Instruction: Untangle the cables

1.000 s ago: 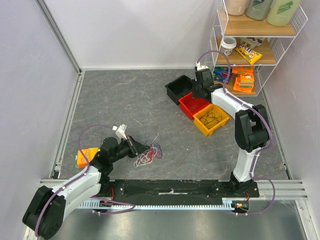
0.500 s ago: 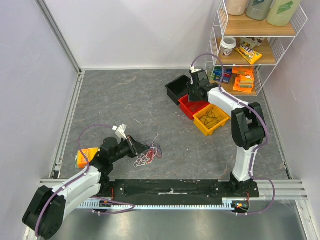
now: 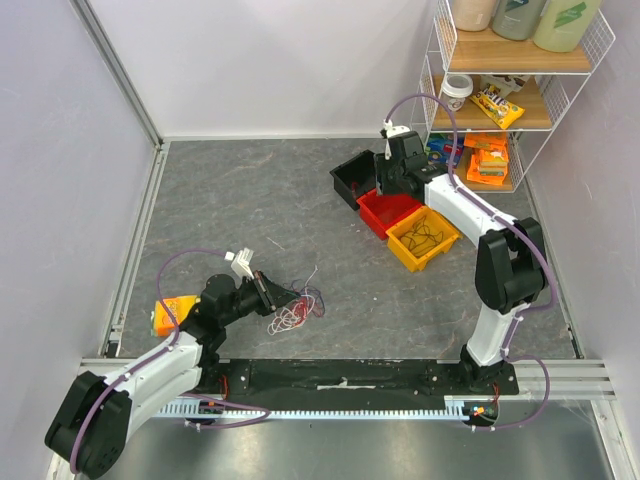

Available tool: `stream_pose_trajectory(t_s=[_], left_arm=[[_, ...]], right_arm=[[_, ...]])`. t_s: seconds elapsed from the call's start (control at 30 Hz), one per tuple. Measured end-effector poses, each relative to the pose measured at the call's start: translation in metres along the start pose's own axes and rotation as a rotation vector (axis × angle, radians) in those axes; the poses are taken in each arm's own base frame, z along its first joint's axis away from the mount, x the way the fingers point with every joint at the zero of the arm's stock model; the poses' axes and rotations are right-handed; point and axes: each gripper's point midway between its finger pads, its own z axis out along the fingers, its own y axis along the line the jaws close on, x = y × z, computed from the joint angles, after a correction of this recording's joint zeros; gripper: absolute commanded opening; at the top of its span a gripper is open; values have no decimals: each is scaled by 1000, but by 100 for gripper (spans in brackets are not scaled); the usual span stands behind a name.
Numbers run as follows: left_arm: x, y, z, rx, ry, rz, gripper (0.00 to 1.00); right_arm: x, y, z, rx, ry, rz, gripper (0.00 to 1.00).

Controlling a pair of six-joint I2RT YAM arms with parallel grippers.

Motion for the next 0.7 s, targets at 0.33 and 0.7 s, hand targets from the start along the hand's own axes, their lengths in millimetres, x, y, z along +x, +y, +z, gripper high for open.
stream_pose_trajectory(t_s=[0.33,0.7], left_arm=[[0,0,0,-1,0,0,15],[0,1,1,-3,2,-1,15]], right_arm=[[9,21,7,-36,13,-68,56],[23,122,29,-47,-14,-340,53]])
